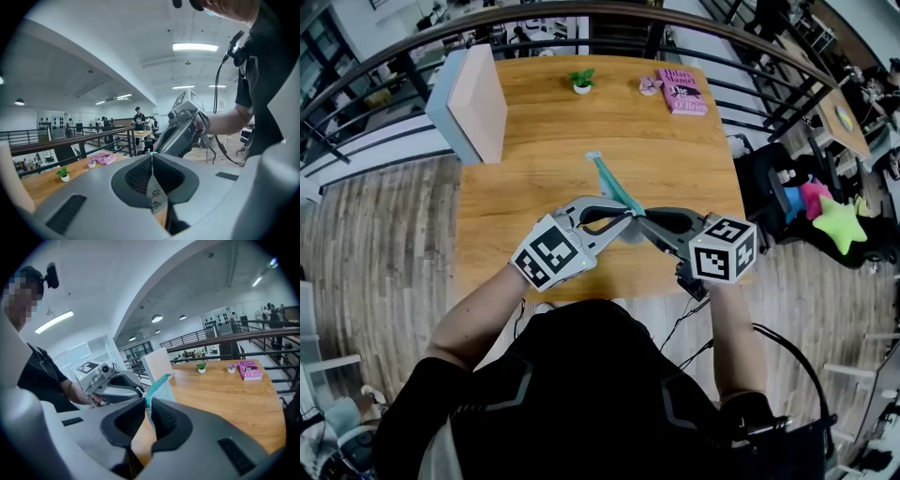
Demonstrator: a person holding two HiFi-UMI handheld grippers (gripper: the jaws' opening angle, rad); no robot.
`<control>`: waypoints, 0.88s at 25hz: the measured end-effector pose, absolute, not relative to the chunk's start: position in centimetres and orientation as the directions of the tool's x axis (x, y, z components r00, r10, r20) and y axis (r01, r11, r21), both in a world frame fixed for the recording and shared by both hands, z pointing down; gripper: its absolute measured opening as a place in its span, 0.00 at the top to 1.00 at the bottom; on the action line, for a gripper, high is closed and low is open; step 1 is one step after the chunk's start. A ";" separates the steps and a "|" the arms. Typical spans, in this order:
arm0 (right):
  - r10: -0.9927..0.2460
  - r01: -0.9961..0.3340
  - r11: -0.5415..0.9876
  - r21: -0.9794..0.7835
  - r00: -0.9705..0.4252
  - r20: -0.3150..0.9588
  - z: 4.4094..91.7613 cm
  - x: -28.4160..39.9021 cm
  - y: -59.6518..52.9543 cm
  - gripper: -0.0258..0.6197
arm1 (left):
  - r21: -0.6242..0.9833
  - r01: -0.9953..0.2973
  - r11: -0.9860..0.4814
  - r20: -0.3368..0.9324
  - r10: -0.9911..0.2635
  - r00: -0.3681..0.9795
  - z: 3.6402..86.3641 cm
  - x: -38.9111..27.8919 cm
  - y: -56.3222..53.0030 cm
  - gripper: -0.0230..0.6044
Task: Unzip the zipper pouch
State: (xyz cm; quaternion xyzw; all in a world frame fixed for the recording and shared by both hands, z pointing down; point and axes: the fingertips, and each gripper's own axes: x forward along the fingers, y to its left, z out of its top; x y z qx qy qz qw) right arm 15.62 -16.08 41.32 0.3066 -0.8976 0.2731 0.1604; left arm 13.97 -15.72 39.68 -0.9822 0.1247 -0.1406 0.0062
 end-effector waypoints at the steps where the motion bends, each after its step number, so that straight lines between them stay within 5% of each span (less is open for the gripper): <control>1: -0.463 -0.639 0.671 -0.375 -0.757 0.462 41.4 15.5 -16.1 0.88 | -0.025 -0.253 -0.967 0.281 -0.250 0.927 39.8 13.8 -15.8 0.91; 14: -0.429 -0.637 0.708 -0.305 -0.730 0.531 42.7 14.7 -15.1 0.89 | 0.213 -0.319 -0.924 0.287 -0.253 0.924 41.2 11.7 -17.1 0.92; 22: -0.434 -0.639 0.706 -0.306 -0.731 0.526 42.8 14.8 -15.0 0.89 | 0.179 -0.354 -0.918 0.309 -0.289 0.906 41.3 10.3 -18.0 0.91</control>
